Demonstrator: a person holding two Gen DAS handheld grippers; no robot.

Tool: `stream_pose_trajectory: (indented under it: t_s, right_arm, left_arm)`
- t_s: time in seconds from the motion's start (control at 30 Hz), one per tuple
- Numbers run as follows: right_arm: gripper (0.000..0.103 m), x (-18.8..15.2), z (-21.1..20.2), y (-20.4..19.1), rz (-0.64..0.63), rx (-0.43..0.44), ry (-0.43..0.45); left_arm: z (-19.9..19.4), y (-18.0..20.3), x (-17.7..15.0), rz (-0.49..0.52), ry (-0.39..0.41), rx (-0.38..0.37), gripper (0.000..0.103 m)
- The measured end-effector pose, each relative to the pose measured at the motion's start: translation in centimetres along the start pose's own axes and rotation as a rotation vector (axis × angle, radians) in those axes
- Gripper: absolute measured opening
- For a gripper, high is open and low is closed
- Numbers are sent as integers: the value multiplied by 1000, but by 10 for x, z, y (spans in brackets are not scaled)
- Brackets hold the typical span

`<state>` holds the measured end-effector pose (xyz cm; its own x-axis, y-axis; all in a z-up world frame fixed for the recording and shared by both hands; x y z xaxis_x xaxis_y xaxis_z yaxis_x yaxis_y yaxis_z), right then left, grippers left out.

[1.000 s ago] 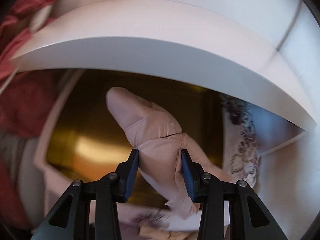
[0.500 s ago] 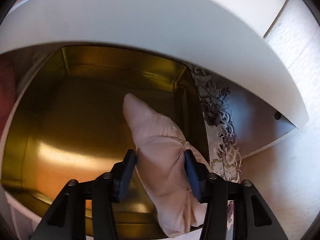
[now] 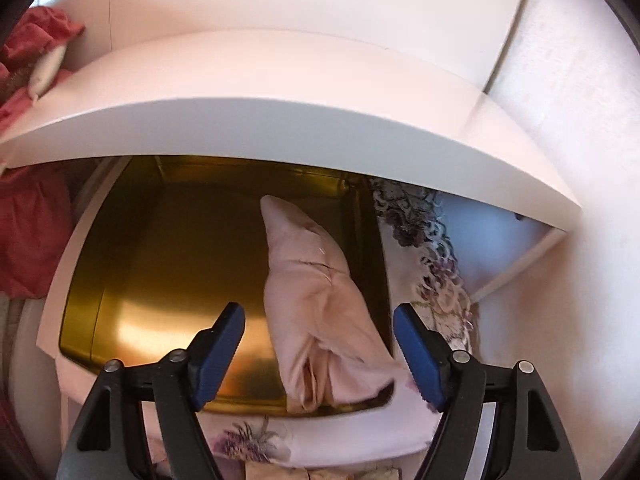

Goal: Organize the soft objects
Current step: 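Move the empty right tool back over the open drawer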

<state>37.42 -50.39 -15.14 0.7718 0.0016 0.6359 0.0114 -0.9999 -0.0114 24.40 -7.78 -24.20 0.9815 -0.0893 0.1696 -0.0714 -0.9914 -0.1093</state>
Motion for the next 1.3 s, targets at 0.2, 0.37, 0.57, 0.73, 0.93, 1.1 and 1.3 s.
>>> stream_pose_trajectory:
  t_s: [0.2,0.37,0.57,0.73,0.93,1.1,1.3]
  right_arm:
    - [79,-24,-25,10,25,4,17]
    - [79,-43,-37,25,65,9,20]
    - [80,-62,-56,32,99,23,28]
    - [83,-96,-62,34,162,60,-14]
    - [84,-159,-34,39,289,117,-201]
    - [84,-198,-8,39,337,110,-349]
    - [85,-213,5,39,341,117,-405]
  left_arm:
    - [-3,-1,0,5,13,7,83]
    - [-5,1,0,22,26,17,83]
    - [-7,4,1,38,37,21,83]
    - [-7,2,1,24,35,21,83]
    - [-5,2,-1,34,26,34,83]
    - [-3,0,-2,34,21,37,83]
    - [-3,-3,-4,29,16,46,83]
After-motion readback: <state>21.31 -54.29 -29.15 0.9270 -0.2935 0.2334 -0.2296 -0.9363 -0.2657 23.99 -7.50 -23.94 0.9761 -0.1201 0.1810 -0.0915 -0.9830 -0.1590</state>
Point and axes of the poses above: each gripper's, at about its wrist camera, not at the fingertips, and z roughly the way its jaws point, y to its right, x to its top, the point moved 7 cm from there along z, roughly the way its jaws point, and after that the axes turned 12 degrees about x, right-handed, at the moved point
